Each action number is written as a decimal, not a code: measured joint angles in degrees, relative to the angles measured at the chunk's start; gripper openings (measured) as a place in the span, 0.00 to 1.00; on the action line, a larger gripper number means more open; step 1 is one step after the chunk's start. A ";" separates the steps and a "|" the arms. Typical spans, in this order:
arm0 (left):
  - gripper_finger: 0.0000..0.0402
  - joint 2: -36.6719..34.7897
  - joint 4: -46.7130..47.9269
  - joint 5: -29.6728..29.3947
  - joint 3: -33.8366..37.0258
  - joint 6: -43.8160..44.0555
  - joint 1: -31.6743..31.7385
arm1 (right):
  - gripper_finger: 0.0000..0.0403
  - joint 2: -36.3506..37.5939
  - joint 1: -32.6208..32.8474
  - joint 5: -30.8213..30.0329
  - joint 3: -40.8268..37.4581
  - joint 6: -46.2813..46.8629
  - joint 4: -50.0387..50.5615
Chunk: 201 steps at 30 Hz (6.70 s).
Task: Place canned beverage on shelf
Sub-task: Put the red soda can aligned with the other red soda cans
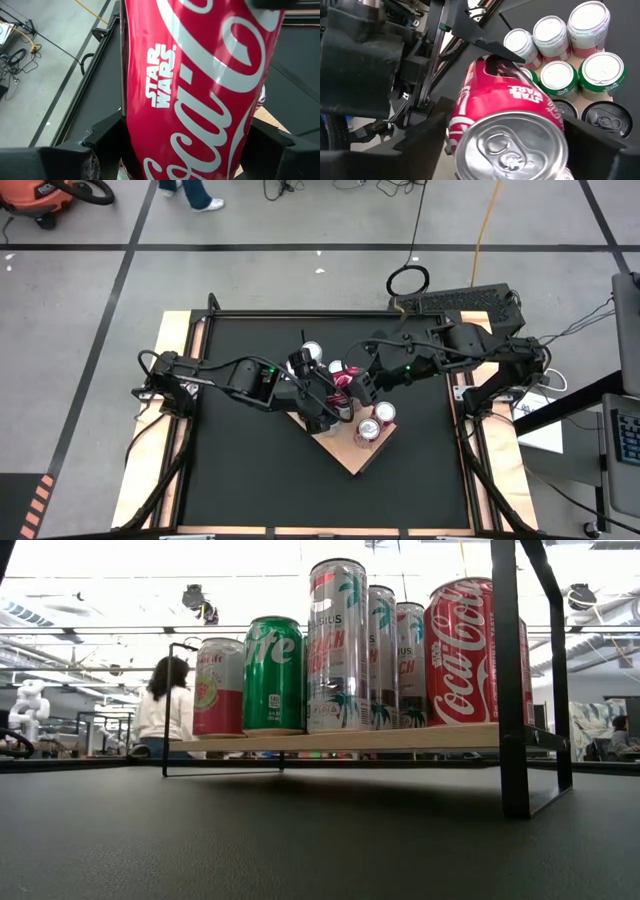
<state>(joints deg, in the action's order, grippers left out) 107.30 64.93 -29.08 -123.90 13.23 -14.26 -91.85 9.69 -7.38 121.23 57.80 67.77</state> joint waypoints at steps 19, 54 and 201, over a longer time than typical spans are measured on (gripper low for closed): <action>0.79 0.00 0.16 -0.92 -0.02 1.10 -0.04 | 0.70 0.00 -0.02 0.09 0.01 -1.37 -0.20; 0.99 -9.72 7.95 -1.28 -0.07 29.22 -6.17 | 0.69 4.83 2.53 10.69 -0.04 -6.96 7.12; 0.99 -20.85 22.64 -7.45 2.36 26.43 -15.06 | 0.77 -26.16 12.92 3.15 0.02 3.43 16.89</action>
<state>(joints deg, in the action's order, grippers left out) 86.46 87.57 -36.53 -121.54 39.66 -29.32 -118.02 22.61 -4.23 121.25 61.23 84.66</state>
